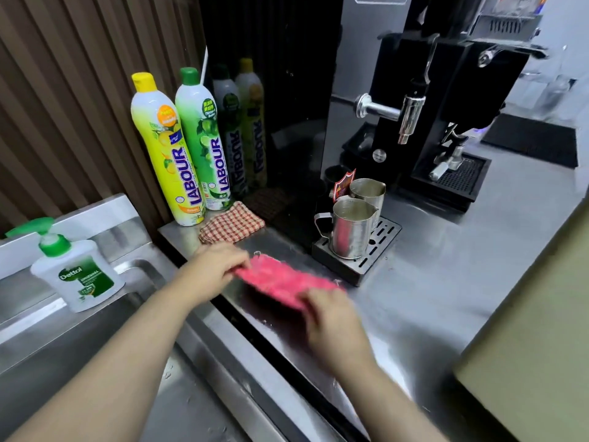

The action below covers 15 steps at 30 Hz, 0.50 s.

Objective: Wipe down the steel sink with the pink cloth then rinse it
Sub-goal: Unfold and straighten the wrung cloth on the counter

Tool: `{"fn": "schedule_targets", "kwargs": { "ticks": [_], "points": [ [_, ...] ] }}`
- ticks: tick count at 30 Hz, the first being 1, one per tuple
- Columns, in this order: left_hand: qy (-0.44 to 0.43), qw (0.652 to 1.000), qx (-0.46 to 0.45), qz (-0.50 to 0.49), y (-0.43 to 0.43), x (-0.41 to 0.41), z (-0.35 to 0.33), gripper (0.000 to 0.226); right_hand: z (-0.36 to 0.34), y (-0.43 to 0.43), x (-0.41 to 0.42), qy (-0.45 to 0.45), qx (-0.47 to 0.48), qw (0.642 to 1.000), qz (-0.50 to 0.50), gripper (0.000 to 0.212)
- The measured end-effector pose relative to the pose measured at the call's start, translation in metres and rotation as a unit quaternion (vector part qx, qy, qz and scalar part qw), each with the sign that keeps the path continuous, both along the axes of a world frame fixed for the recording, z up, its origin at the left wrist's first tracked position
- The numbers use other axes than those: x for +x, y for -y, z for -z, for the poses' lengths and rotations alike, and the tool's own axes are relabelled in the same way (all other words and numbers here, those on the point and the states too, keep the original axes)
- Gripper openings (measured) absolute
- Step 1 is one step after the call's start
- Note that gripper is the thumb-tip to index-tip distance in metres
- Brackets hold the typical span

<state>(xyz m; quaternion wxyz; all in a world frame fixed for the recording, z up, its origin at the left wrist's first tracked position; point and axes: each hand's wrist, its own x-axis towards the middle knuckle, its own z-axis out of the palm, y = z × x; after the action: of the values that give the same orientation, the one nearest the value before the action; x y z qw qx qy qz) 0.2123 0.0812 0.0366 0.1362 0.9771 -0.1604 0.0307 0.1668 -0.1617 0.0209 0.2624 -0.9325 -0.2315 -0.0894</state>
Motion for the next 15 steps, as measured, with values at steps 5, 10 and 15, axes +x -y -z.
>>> {"fn": "schedule_targets", "kwargs": {
  "ticks": [5, 10, 15],
  "points": [
    [-0.117, 0.98, -0.149, -0.051, -0.015, -0.019, 0.017, 0.067, 0.01, 0.003, -0.014, -0.127, 0.025, 0.992, 0.001, 0.028],
    [-0.048, 0.993, -0.095, -0.04, 0.037, 0.004, 0.031, 0.042, 0.015, -0.017, 0.026, -0.109, -0.005, 0.993, 0.047, 0.044],
    [-0.104, 0.992, 0.042, -0.06, 0.054, 0.002, 0.066, 0.053, 0.052, -0.023, 0.022, -0.117, -0.121, 0.985, 0.03, 0.102]
  ]
}}
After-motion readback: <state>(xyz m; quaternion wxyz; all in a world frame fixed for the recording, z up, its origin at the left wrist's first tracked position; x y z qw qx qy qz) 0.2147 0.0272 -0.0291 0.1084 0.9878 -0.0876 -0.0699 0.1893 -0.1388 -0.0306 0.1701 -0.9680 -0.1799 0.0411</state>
